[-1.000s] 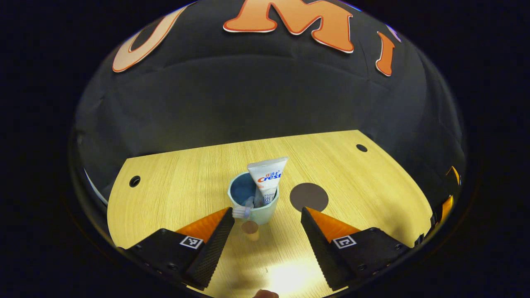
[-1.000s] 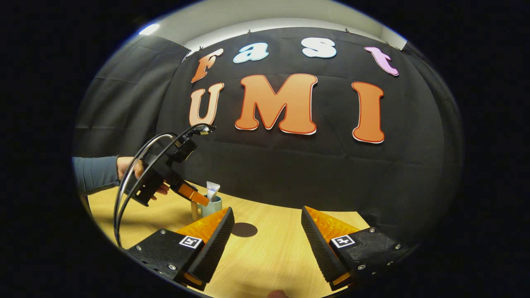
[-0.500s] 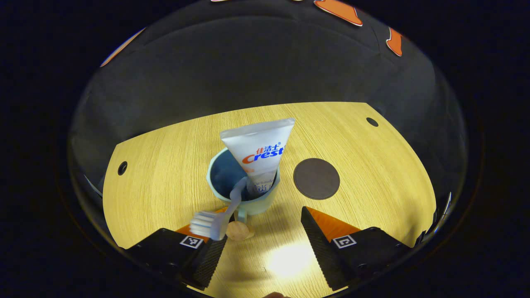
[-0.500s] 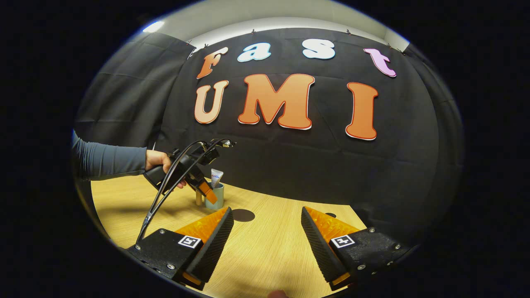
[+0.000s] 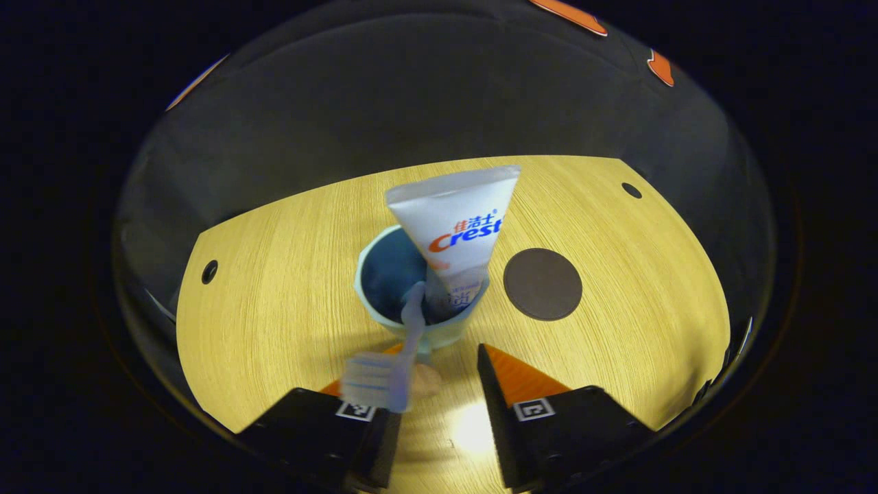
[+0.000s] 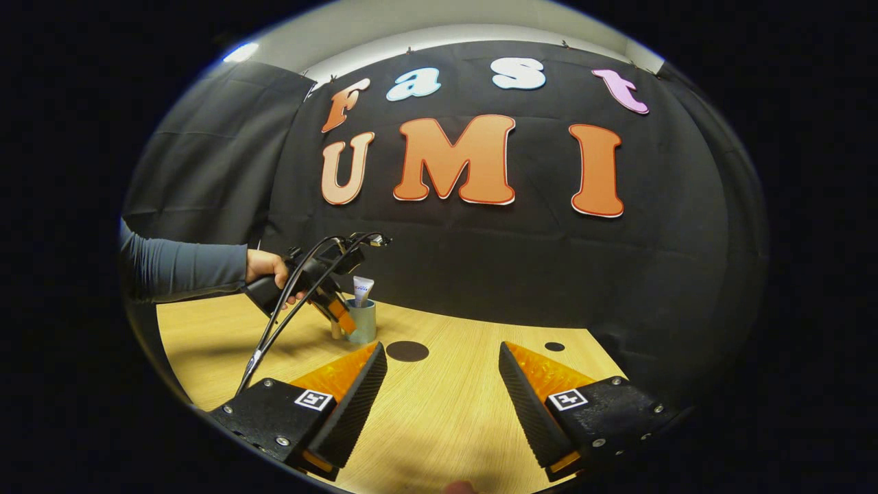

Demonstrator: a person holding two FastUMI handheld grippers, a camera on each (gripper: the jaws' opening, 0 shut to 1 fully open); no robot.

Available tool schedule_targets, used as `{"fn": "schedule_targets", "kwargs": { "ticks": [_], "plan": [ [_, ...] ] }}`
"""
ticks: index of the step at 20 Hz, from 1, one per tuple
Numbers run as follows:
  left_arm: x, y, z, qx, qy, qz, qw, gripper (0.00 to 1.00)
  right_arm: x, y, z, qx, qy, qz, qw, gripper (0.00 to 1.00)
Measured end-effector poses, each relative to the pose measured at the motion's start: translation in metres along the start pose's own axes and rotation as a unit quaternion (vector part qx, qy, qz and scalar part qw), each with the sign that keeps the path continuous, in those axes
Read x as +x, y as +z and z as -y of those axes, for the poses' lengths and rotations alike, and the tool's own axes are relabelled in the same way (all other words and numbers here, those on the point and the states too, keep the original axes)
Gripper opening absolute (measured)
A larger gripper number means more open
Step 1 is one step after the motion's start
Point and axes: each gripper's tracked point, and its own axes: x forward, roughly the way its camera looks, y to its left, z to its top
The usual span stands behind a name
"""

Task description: Put the toothbrush and toothpaste on the desktop into the cup, then pick up the cup and place it on the coaster on the desktop.

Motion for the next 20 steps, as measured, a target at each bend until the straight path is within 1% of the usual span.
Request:
{"fn": "schedule_targets", "kwargs": {
  "ticks": [1,2,3,4,5,6,7,8,10,15,20],
  "plan": [
    [-0.002,0.009,-0.001,-0.003,0.006,-0.001,1.000,0.54,0.000,0.000,-0.001,0.004,0.002,0.001,1.000,0.99],
    [-0.007,0.010,0.000,-0.009,0.009,-0.003,1.000,0.35,0.000,0.001,-0.002,0.010,0.006,0.003,1.000,0.99],
    [-0.012,0.017,0.002,-0.011,0.008,-0.002,1.000,0.29,-0.001,0.003,-0.004,0.015,0.009,0.006,1.000,0.99],
    [-0.013,0.020,0.000,-0.015,0.007,-0.004,1.000,0.21,-0.003,0.004,-0.003,0.017,0.009,0.009,1.000,0.99],
    [-0.018,0.026,-0.001,-0.019,0.007,0.002,1.000,0.27,-0.003,0.004,-0.002,0.017,0.008,0.011,1.000,0.99],
    [-0.020,0.021,-0.007,-0.022,0.008,0.001,1.000,0.24,-0.004,0.004,0.000,0.018,0.005,0.012,1.000,0.98],
    [-0.024,0.023,-0.011,-0.030,0.008,0.009,0.999,0.17,-0.005,0.004,0.002,0.021,0.003,0.014,1.000,0.98],
    [-0.020,0.015,-0.013,-0.033,0.008,0.009,0.999,0.21,-0.006,0.005,0.003,0.026,0.001,0.015,1.000,0.98],
    [-0.021,0.005,-0.011,-0.042,0.009,0.017,0.999,0.21,-0.007,0.004,0.006,0.035,-0.003,0.017,0.999,0.98],
    [-0.036,0.009,-0.016,-0.054,0.011,0.045,0.997,0.21,-0.009,-0.005,0.018,0.054,-0.021,0.013,0.998,0.98],
    [-0.030,0.009,-0.015,-0.051,0.006,0.034,0.998,0.21,-0.009,-0.013,0.019,0.068,-0.024,0.008,0.997,0.98]
  ]
}}
